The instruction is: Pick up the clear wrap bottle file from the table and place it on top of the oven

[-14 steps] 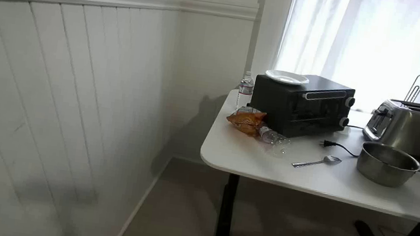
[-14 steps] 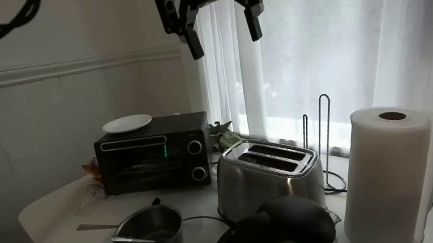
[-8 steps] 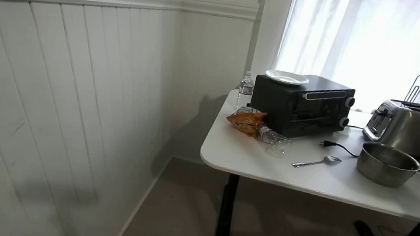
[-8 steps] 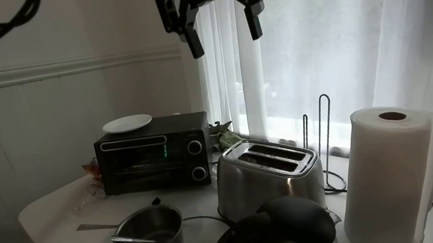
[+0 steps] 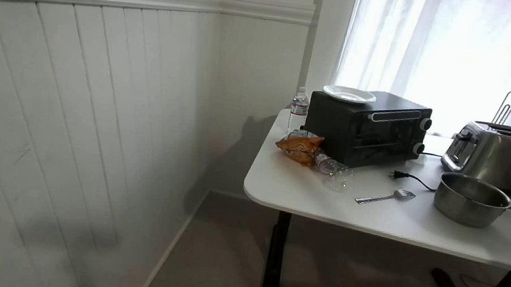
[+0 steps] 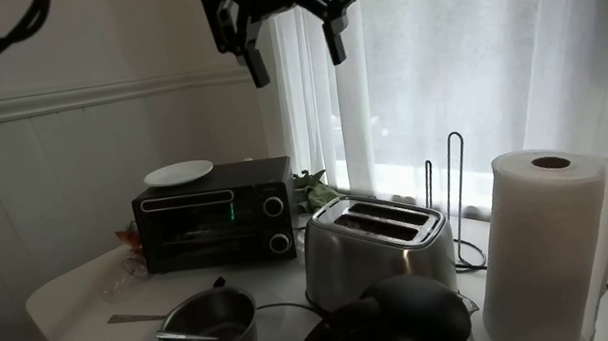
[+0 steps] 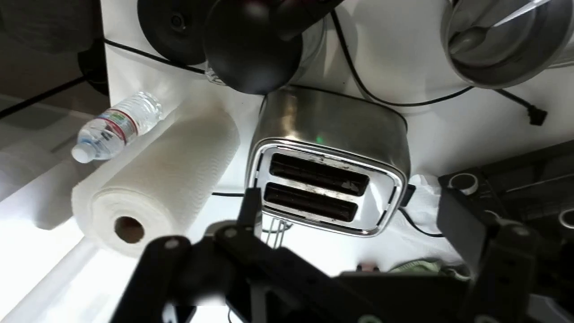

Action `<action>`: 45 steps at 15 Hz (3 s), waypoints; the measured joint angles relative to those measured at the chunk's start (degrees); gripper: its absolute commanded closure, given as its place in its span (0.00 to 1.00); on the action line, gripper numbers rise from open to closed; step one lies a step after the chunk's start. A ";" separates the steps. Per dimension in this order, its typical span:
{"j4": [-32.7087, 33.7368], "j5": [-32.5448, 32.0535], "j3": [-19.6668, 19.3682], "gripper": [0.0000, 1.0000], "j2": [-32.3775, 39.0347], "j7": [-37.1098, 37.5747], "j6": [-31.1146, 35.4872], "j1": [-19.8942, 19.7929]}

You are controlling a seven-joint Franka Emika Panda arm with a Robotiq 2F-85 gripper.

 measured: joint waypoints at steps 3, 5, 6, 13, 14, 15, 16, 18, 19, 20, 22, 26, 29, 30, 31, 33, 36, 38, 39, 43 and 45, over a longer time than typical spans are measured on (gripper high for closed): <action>-0.92 3.70 3.13 0.00 -0.18 0.77 -0.17 4.57; -1.66 6.87 5.67 0.00 -0.35 2.77 -0.68 7.44; -1.83 8.42 7.17 0.00 -0.37 5.09 -0.94 8.58; -3.30 17.12 17.37 0.00 0.47 18.45 0.66 15.04; -3.57 18.42 18.27 0.00 0.86 19.35 1.65 15.79; -3.93 19.75 18.89 0.00 1.34 19.81 2.74 16.62; -4.37 21.12 19.14 0.00 1.86 19.83 3.74 17.43; -5.12 22.94 19.07 0.00 2.91 19.22 7.16 18.58; -5.30 23.24 18.99 0.00 3.24 19.06 7.97 18.71; -5.38 23.32 18.90 0.00 3.41 18.94 8.28 18.71; -5.41 23.36 18.74 0.00 3.43 18.83 8.33 18.71; -5.41 23.39 18.71 0.00 3.43 18.75 8.37 18.71; -5.48 23.35 18.78 0.00 4.69 18.76 9.39 18.63; -5.53 23.40 18.93 0.00 5.69 18.76 10.20 18.76; -5.62 23.43 19.22 0.00 6.84 18.76 11.34 18.98; -6.02 24.14 19.90 0.00 9.28 18.76 13.72 19.90; -7.32 27.80 20.82 0.00 12.79 18.78 17.51 22.16; -9.19 31.76 21.17 0.00 14.83 18.83 21.31 23.80; -10.27 34.07 21.25 0.00 15.79 18.83 23.54 24.58; -14.71 44.36 21.37 0.00 20.18 17.83 34.77 28.03; -16.00 48.51 21.59 0.00 23.18 16.70 40.28 29.44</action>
